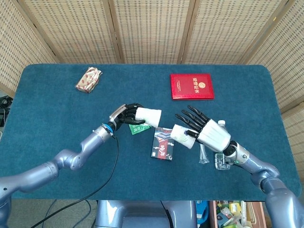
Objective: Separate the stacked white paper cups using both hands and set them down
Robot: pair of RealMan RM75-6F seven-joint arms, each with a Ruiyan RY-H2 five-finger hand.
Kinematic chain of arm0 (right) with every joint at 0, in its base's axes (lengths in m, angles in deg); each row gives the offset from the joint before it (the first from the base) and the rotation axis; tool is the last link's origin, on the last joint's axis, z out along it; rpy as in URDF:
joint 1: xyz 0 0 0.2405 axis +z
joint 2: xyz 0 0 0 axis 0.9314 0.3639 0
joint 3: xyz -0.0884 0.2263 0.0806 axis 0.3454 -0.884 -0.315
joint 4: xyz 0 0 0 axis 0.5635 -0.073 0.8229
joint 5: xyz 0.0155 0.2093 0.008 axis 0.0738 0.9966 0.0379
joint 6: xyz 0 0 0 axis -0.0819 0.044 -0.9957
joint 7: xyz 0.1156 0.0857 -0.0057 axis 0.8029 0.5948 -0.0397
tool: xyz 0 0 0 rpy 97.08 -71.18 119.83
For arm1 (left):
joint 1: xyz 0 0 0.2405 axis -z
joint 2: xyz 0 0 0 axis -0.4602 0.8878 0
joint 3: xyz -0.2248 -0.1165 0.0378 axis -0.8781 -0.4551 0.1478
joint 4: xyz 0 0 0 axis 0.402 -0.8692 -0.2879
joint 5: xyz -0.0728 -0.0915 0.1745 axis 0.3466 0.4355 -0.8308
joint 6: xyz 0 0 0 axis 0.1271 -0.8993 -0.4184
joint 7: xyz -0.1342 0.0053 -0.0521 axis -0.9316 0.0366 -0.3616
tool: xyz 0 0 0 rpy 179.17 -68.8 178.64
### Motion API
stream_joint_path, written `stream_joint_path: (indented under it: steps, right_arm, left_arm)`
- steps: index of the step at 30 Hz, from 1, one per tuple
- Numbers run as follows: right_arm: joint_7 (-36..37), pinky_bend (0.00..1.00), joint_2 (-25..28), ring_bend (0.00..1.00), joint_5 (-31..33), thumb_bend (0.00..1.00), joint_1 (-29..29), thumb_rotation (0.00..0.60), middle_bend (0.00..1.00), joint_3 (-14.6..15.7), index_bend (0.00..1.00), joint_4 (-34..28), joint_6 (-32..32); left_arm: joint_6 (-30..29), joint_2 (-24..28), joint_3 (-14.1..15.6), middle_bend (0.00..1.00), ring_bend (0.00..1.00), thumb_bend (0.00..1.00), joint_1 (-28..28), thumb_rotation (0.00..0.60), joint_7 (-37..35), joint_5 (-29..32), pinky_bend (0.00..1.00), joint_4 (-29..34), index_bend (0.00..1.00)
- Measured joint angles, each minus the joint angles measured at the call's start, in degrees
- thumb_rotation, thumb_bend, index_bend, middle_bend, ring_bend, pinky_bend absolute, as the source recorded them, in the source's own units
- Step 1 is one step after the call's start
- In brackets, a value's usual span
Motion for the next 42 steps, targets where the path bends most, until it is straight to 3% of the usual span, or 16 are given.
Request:
stream_joint_path:
  steps: [7, 12, 20, 26, 29, 31, 34, 37, 42]
  right_arm:
    - [-0.2, 0.0, 1.8, 0.0, -0.1, 0.51, -0.9, 0.6, 0.0, 1.0, 0.72, 1.0, 0.1]
    - [-2.7, 0.0, 5.7, 0.0, -1.8, 0.51, 0.1, 0.6, 0.0, 3.2, 0.72, 2.1, 3.0]
    - [-9.4, 0.0, 11.5, 0.0, -5.2, 0.51, 3.2, 0.6, 0.0, 6.8, 0.72, -0.8, 9.3]
    - [-15.3, 0.0, 14.0, 0.0, -7.5, 0.51, 5.3, 0.6, 0.0, 9.3, 0.72, -5.9, 15.2]
    - [-17.3, 0.0, 14.5, 0.0, -7.7, 0.5, 5.9, 0.6, 0.0, 9.7, 0.72, -8.1, 17.8]
    - [-18.3, 0.0, 14.6, 0.0, -7.5, 0.42, 6.1, 0.6, 0.0, 9.7, 0.63, -9.0, 19.1]
    - [-18.9, 0.0, 14.4, 0.0, -6.9, 0.18, 6.2, 0.6, 0.0, 9.5, 0.32, -9.7, 20.4]
    - [-19.2, 0.0, 14.2, 0.0, -5.9, 0.07, 6.0, 0.6, 0.0, 8.9, 0.15, -10.4, 21.7]
    - [-20.1, 0.0, 14.5, 0.0, -3.2, 0.0, 5.1, 0.6, 0.0, 7.3, 0.09, -14.1, 23.3]
  left_arm:
    - [-1.5, 3.6, 0.3, 0.45, 0.5, 0.17, -1.8, 0.6, 0.2, -2.5, 0.51, -1.6, 0.48]
    - [-5.3, 7.2, 2.7, 0.45, 0.5, 0.17, -3.1, 0.6, 5.2, -6.4, 0.51, -3.4, 0.48]
    - [-10.5, 10.9, 7.1, 0.45, 0.5, 0.17, -4.8, 0.6, 21.0, -8.1, 0.51, -5.5, 0.48]
    - [-13.6, 11.4, 9.5, 0.44, 0.49, 0.17, -6.1, 0.6, 35.9, -4.4, 0.51, -6.0, 0.48]
    - [-15.2, 11.1, 10.4, 0.39, 0.42, 0.17, -6.7, 0.6, 42.8, -1.2, 0.5, -6.0, 0.48]
    - [-16.2, 10.8, 11.0, 0.23, 0.25, 0.17, -7.1, 0.6, 46.0, 0.6, 0.37, -6.1, 0.34]
    - [-17.7, 10.2, 11.9, 0.01, 0.02, 0.17, -7.6, 0.6, 49.7, 2.5, 0.15, -6.0, 0.04]
    - [-17.2, 10.5, 13.1, 0.0, 0.0, 0.17, -7.8, 0.6, 51.1, 3.2, 0.09, -5.1, 0.0]
    - [-17.4, 12.1, 13.5, 0.0, 0.0, 0.17, -8.4, 0.6, 51.3, 3.6, 0.08, -2.6, 0.0]
